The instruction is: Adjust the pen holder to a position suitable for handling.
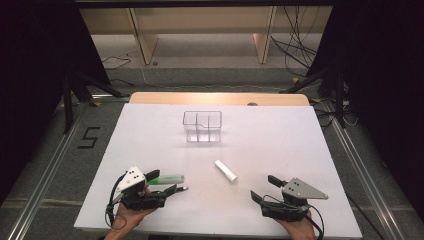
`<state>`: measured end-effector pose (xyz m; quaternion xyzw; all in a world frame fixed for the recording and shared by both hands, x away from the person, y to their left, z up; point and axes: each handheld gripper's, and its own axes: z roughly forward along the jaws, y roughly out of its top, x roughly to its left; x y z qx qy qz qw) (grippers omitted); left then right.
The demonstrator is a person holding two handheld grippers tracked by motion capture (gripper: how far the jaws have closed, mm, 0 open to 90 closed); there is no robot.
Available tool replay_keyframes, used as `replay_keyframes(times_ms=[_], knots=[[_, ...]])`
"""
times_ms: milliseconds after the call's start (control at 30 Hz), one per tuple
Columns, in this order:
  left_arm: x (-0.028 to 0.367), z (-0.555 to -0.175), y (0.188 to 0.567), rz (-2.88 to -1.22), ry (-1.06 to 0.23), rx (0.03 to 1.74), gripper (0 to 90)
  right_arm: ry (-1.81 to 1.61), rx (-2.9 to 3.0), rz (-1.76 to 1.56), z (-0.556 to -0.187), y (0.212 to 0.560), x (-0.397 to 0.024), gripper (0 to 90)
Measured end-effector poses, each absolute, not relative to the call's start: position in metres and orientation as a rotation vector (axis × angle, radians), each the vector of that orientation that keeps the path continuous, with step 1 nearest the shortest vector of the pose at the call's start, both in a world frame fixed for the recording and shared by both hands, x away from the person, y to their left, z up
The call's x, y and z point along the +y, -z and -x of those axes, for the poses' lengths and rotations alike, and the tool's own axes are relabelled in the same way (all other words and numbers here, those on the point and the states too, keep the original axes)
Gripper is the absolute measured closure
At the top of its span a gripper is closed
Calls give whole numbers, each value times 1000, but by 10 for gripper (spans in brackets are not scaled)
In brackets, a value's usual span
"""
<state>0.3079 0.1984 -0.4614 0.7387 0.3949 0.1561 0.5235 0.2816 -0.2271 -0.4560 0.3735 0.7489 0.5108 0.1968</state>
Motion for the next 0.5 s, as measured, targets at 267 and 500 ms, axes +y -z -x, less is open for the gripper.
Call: replay_keyframes(times_ms=[267, 500], knots=[[202, -313, 457, -1755, -408, 963, 155, -1425, 2094, -1051, -283, 456, -228, 226], [202, -331, 447, -1747, -415, 1007, 155, -1429, 2085, -1055, -283, 455, -228, 228]])
